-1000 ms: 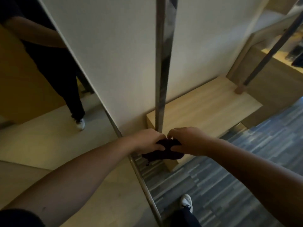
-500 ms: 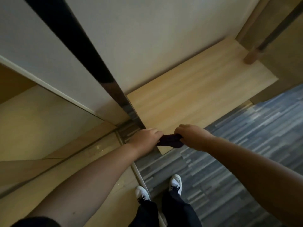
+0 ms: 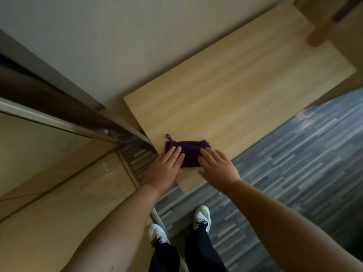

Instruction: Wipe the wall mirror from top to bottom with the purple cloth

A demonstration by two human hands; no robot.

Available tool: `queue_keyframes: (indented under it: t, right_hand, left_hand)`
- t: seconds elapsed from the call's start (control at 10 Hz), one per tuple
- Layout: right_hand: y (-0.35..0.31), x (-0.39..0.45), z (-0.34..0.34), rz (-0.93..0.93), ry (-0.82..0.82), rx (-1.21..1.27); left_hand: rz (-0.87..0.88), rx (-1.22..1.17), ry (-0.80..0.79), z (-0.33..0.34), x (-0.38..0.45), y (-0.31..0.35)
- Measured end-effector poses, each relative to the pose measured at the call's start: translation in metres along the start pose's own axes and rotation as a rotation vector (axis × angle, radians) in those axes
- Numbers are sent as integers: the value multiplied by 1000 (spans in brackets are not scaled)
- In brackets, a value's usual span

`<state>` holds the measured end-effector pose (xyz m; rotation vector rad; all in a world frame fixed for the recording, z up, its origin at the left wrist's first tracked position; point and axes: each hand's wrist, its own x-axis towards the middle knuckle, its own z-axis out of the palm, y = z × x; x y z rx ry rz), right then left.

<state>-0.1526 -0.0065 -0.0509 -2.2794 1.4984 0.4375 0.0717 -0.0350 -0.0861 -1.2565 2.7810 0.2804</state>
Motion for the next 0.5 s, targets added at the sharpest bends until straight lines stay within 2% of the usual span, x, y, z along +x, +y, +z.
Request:
queue_keyframes:
  t: [0.1,0.3,0.4,0.5]
  right_hand:
    - [-5,-16,28,35,-91,-33]
    - [-7,-15,4,37,-237,-78]
    - [-11,-15,-24,42,-275,-19]
    - [-22,-14,-60,78,-196,200]
  left_hand:
    - [-73,31,-202,10,-21,10]
    - [-128,38,-483,-26,-10,18]
    - [-171,-53,-495,-58,-8,18]
    - [-317,-275,-451,-88,-20,20]
